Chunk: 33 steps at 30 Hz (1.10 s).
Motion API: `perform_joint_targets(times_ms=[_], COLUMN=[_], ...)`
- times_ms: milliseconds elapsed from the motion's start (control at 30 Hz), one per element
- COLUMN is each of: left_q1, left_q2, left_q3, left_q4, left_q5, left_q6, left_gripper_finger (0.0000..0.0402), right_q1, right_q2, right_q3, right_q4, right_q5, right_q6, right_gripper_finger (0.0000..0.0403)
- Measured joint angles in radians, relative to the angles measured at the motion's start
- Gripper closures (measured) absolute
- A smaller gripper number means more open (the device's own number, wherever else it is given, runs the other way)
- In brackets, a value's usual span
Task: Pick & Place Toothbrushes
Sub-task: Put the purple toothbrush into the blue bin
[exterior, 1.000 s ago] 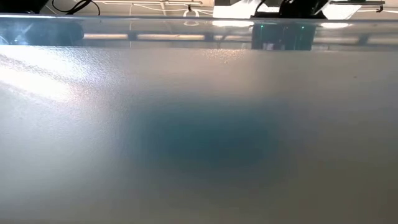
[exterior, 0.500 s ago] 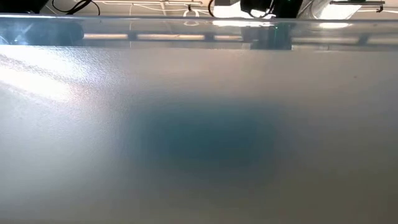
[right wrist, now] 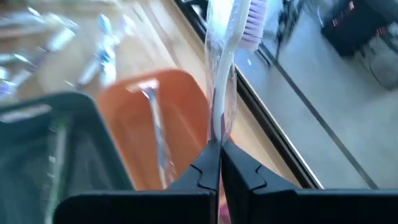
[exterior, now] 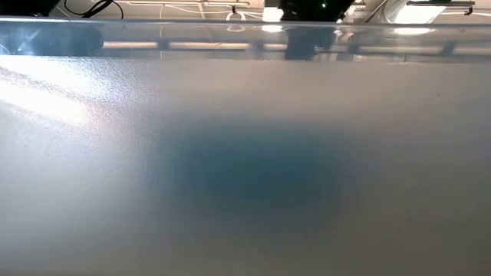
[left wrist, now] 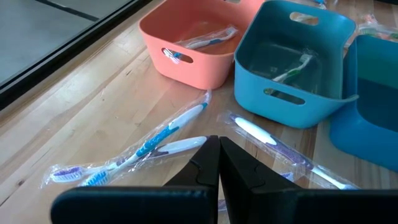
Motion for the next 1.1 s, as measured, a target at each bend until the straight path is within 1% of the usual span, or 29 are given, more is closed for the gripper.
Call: perform_joint_targets(times_ms=[200, 367, 533, 633, 700, 800, 1100], left_q1=[0.0, 0.0, 0.0, 0.0, 0.0, 0.0, 0.0], left_q2=[0.0, 0.0, 0.0, 0.0, 0.0, 0.0, 0.0], left_q3=[0.0, 0.0, 0.0, 0.0, 0.0, 0.0, 0.0], left_q4=[0.0, 0.0, 0.0, 0.0, 0.0, 0.001, 0.001], left_q5=[0.0, 0.0, 0.0, 0.0, 0.0, 0.0, 0.0], left_q6=[0.0, 0.05, 0.053, 0.053, 0.053, 0.053, 0.053], left_gripper_finger=[0.0396, 0.0396, 0.0396, 0.0396, 0.0396, 0.0396, 0.0396], right_q1=[0.043, 0.04, 0.039, 0.048, 0.06, 0.084, 0.205], right_q2=[0.0, 0.0, 0.0, 0.0, 0.0, 0.0, 0.0], right_q3=[0.0, 0.0, 0.0, 0.0, 0.0, 0.0, 0.0], right_q4=[0.049, 0.06, 0.074, 0.095, 0.106, 0.121, 0.128], right_q5=[0.0, 0.0, -0.001, -0.016, -0.05, -0.085, -0.087], right_q6=[-0.043, -0.044, -0.044, -0.044, -0.043, -0.025, 0.039], right_gripper_finger=[0.04, 0.04, 0.04, 0.04, 0.04, 0.04, 0.04])
